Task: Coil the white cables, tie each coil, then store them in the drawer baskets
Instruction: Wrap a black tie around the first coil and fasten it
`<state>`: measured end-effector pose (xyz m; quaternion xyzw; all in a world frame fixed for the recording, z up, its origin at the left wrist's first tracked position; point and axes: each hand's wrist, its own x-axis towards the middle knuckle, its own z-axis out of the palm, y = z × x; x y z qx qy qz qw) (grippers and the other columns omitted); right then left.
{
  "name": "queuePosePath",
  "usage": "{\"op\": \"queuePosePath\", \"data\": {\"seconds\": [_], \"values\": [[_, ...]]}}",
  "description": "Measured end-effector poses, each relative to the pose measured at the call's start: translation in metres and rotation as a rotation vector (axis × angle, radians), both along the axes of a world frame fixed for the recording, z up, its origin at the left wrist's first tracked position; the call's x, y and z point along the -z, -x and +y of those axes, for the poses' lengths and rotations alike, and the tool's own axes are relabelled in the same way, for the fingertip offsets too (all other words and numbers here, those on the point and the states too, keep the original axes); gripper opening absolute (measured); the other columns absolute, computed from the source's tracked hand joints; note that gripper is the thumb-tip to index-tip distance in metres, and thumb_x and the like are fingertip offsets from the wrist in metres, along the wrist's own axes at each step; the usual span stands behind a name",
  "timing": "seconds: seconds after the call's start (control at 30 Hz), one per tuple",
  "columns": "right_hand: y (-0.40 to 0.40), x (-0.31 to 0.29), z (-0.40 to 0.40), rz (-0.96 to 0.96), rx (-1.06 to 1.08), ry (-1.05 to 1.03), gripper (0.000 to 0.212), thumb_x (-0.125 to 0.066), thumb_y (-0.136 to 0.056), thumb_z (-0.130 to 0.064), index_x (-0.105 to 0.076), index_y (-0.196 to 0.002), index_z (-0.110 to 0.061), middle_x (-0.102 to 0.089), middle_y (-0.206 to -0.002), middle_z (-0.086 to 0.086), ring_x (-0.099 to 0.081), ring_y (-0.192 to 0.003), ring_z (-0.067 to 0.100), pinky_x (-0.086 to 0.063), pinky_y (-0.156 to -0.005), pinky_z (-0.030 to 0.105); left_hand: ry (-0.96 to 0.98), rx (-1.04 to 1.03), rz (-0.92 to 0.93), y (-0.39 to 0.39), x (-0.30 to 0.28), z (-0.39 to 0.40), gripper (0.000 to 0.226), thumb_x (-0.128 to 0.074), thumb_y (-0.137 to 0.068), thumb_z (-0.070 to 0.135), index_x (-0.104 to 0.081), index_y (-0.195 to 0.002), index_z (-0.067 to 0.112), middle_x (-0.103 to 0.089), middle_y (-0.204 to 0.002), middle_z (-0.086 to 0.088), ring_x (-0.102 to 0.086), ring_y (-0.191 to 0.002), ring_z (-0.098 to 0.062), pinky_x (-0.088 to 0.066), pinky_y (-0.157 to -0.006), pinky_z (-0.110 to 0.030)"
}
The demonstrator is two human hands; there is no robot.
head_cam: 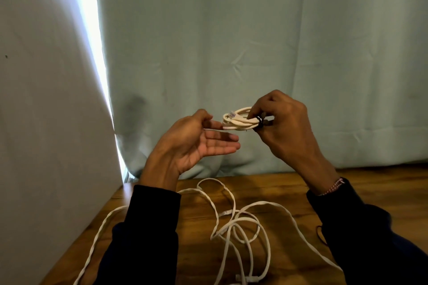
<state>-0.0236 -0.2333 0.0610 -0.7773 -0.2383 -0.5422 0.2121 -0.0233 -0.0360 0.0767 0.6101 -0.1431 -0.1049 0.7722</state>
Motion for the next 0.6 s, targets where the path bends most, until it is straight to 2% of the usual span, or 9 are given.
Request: {"op": "queuePosePath", "data": {"seconds": [0.07,0.17,0.27,0.33,0.4,0.47,0.53,0.6], "values": [[0.000,0.000,0.000,0.058,-0.050,0.101,0.026,-0.088,-0.068,0.001,-0.078,-0.089,-0.010,-0.067,-0.100,0.007,-0.063,-0.082,0.014,-0.052,-0.069,0.011,0.001,-0.062,-0.047,-0.003,0.002,-0.002,0.038,-0.053,-0.102,0.023,-0.063,-0.111,-0.013,-0.071,-0.104,-0.031,-0.074,-0.089,-0.038,-0.064,-0.072,-0.039],[0.002,0.000,0.002,0.198,-0.092,0.203,0.034,-0.084,-0.073,0.001,-0.078,-0.103,-0.014,-0.063,-0.116,0.003,-0.064,-0.097,0.017,-0.060,-0.079,0.026,-0.015,-0.178,-0.107,-0.007,0.007,-0.003,0.027,-0.064,-0.094,0.012,-0.068,-0.102,-0.014,-0.074,-0.094,-0.026,-0.075,-0.078,-0.028,-0.063,-0.066,-0.033],[0.008,-0.003,-0.002,0.390,-0.224,0.179,0.042,-0.076,-0.082,0.000,-0.071,-0.116,-0.022,-0.059,-0.129,-0.006,-0.059,-0.113,0.011,-0.057,-0.088,0.021,-0.024,-0.249,-0.145,-0.012,0.009,0.000,0.025,-0.066,-0.092,0.009,-0.069,-0.104,-0.012,-0.074,-0.091,-0.025,-0.074,-0.078,-0.028,-0.063,-0.068,-0.033],[0.013,-0.008,-0.007,0.487,-0.304,0.053,0.045,-0.075,-0.084,-0.005,-0.065,-0.123,-0.024,-0.060,-0.131,-0.009,-0.060,-0.118,0.009,-0.057,-0.089,0.023,-0.014,-0.268,-0.169,-0.015,0.010,0.002,0.024,-0.067,-0.092,0.009,-0.069,-0.105,-0.011,-0.074,-0.092,-0.025,-0.074,-0.081,-0.029,-0.063,-0.072,-0.035],[0.017,-0.013,-0.011,0.565,-0.281,-0.129,0.046,-0.076,-0.086,-0.018,-0.060,-0.128,-0.024,-0.064,-0.127,-0.007,-0.068,-0.108,0.012,-0.061,-0.084,0.029,-0.006,-0.272,-0.194,-0.016,0.010,0.001,0.024,-0.068,-0.090,0.008,-0.069,-0.107,-0.009,-0.075,-0.094,-0.024,-0.075,-0.083,-0.030,-0.063,-0.074,-0.037],[0.017,-0.014,-0.012,0.713,-0.268,-0.311,0.045,-0.075,-0.087,-0.030,-0.061,-0.128,-0.019,-0.071,-0.115,0.000,-0.075,-0.089,0.015,-0.063,-0.079,0.034,-0.002,-0.253,-0.212,-0.015,0.011,0.000,0.024,-0.069,-0.089,0.006,-0.069,-0.110,-0.006,-0.075,-0.096,-0.024,-0.075,-0.085,-0.031,-0.063,-0.076,-0.038],[0.016,-0.012,-0.011,0.864,-0.314,-0.394,0.040,-0.073,-0.086,-0.030,-0.067,-0.121,-0.011,-0.076,-0.099,0.006,-0.077,-0.079,0.018,-0.063,-0.077,0.035,-0.012,-0.208,-0.224,-0.016,0.013,-0.002,0.025,-0.068,-0.089,0.005,-0.069,-0.112,-0.003,-0.075,-0.099,-0.023,-0.075,-0.088,-0.032,-0.063,-0.078,-0.038],[0.015,-0.009,-0.012,0.917,-0.373,-0.433,0.032,-0.074,-0.086,-0.023,-0.072,-0.113,-0.005,-0.077,-0.089,0.010,-0.077,-0.078,0.021,-0.063,-0.077,0.035,-0.039,-0.163,-0.238,-0.018,0.016,-0.005,0.027,-0.068,-0.088,0.004,-0.069,-0.115,-0.001,-0.075,-0.101,-0.023,-0.074,-0.090,-0.032,-0.062,-0.081,-0.038]]}}
